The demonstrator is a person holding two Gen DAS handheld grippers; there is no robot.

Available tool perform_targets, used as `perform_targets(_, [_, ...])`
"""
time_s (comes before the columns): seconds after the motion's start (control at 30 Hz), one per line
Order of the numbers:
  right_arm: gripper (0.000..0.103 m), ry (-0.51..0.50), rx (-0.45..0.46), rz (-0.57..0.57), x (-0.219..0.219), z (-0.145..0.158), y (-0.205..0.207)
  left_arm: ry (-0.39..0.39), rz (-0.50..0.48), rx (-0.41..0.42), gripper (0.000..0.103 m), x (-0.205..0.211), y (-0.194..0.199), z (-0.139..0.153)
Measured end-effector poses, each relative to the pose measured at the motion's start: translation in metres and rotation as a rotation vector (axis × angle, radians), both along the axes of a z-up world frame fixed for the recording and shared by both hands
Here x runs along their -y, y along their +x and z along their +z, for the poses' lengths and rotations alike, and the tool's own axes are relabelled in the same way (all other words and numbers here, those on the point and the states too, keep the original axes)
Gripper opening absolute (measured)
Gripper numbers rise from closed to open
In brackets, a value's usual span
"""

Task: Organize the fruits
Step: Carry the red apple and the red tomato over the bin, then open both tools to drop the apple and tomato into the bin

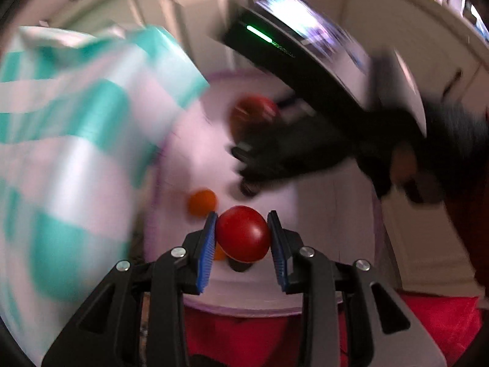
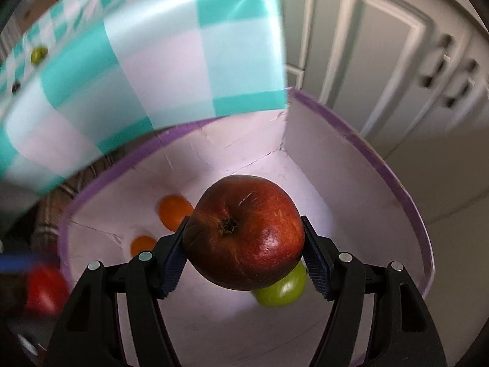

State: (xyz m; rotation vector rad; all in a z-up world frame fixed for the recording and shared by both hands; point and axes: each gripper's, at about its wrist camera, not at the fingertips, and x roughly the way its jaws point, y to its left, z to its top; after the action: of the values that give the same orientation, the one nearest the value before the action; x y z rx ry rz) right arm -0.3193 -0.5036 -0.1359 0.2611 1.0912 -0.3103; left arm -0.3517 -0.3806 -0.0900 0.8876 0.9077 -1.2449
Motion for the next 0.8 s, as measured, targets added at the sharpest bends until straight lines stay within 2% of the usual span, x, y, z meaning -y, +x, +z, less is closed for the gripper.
perform_targets(0.1, [0.067,-0.014,-0.064,0.061,0.005,-0.015,0.028,0.083,-0.040,-0.044,0.033,0.016,-0.002,-0.033])
perform_targets(0.3, [0.067,-0.009,-0.196,0.105,0.009,-0.059,0.061,0.212,-0.153,0.014,0.033,0.035,-0.022,-0.085])
perform_targets(0.4, [0.067,-0.006,-0.222,0.109,0.010,-0.072,0.064,0.253,-0.196,0.036,0.034,0.035,-0.031,-0.102])
perform_targets(0.57, [0.067,0.036,-0.219,0.084,0.017,-0.086,0.061,0.282,-0.209,0.021,0.035,0.034,-0.033,-0.117])
perform_targets(0.6, [0.067,0.041,-0.208,0.082,0.017,-0.087,0.060,0.285,-0.209,0.020,0.037,0.034,-0.032,-0.118])
perform_targets(0.67, [0.067,0.053,-0.201,0.076,0.018,-0.089,0.059,0.272,-0.204,0.019,0.057,0.032,-0.031,-0.117])
perform_targets(0.73, [0.070,0.055,-0.195,0.055,0.020,-0.088,0.057,0.251,-0.201,0.014,0.072,0.031,-0.028,-0.114])
perform_targets(0.8, [0.079,0.061,-0.167,0.026,0.025,-0.081,0.052,0.232,-0.194,0.020,0.076,0.028,-0.026,-0.110])
